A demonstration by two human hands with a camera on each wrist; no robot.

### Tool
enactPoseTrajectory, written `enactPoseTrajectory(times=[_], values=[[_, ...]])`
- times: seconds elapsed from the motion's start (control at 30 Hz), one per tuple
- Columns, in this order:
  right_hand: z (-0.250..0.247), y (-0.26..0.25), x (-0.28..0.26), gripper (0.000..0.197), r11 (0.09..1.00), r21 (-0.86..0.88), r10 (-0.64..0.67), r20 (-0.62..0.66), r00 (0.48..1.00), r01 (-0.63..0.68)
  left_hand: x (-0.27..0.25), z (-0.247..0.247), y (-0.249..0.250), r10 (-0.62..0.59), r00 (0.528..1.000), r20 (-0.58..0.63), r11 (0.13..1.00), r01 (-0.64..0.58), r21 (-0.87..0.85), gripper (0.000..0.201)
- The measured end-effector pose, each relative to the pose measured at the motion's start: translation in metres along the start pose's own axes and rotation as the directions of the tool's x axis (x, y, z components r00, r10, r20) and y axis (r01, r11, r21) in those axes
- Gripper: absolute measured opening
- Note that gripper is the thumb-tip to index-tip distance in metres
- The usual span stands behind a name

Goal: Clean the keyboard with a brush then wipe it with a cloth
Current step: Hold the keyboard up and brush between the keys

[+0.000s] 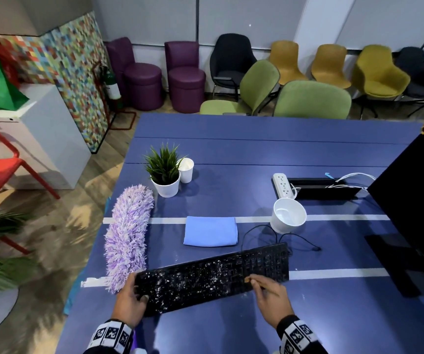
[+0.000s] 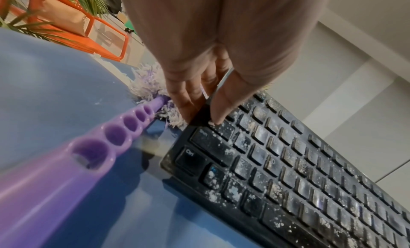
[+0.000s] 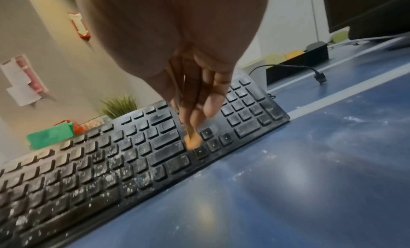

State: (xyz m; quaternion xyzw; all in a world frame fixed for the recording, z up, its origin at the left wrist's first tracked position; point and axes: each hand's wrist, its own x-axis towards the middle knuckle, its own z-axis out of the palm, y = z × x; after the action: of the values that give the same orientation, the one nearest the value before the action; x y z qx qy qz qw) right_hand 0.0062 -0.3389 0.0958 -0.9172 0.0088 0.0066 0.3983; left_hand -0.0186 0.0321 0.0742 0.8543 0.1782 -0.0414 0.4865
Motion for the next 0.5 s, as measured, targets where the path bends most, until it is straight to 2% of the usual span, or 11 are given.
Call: enactPoseTrajectory(times=[0.1, 0.23, 0.3, 0.4, 0.43, 0.5], values=[[0.0, 0.0, 0.0, 0.014, 0.999, -0.013, 0.039, -0.003, 0.999, -0.039, -0.002, -0.001, -0.003, -0.008, 1.0, 0.002, 1.0, 0.008, 0.02, 0.062], [-0.008, 0.002, 0.007, 0.014, 0.999, 0.016, 0.034, -0.129, 0.991, -0.032, -0.003, -0.001, 0.0, -0.021, 1.0, 0.012, 0.999, 0.02, 0.032, 0.063], [-0.013, 0.003, 0.007, 0.014, 0.997, -0.037, 0.067, -0.087, 0.994, -0.07, -0.005, -0.002, 0.004, -0.023, 1.0, 0.005, 0.999, 0.023, 0.041, 0.062], [-0.022, 0.01, 0.007, 0.015, 0.998, 0.035, 0.055, -0.219, 0.974, -0.049, -0.005, -0.001, 0.007, -0.009, 1.0, -0.008, 0.998, 0.01, 0.056, 0.057], [-0.024, 0.011, 0.008, 0.015, 0.997, 0.047, 0.064, -0.219, 0.974, -0.055, -0.004, -0.002, 0.006, -0.008, 1.0, -0.006, 0.998, 0.008, 0.055, 0.057], [-0.025, 0.012, 0.007, 0.013, 0.996, -0.006, 0.088, -0.091, 0.992, -0.089, -0.004, -0.002, 0.003, -0.009, 1.0, -0.004, 0.998, 0.009, 0.055, 0.058]])
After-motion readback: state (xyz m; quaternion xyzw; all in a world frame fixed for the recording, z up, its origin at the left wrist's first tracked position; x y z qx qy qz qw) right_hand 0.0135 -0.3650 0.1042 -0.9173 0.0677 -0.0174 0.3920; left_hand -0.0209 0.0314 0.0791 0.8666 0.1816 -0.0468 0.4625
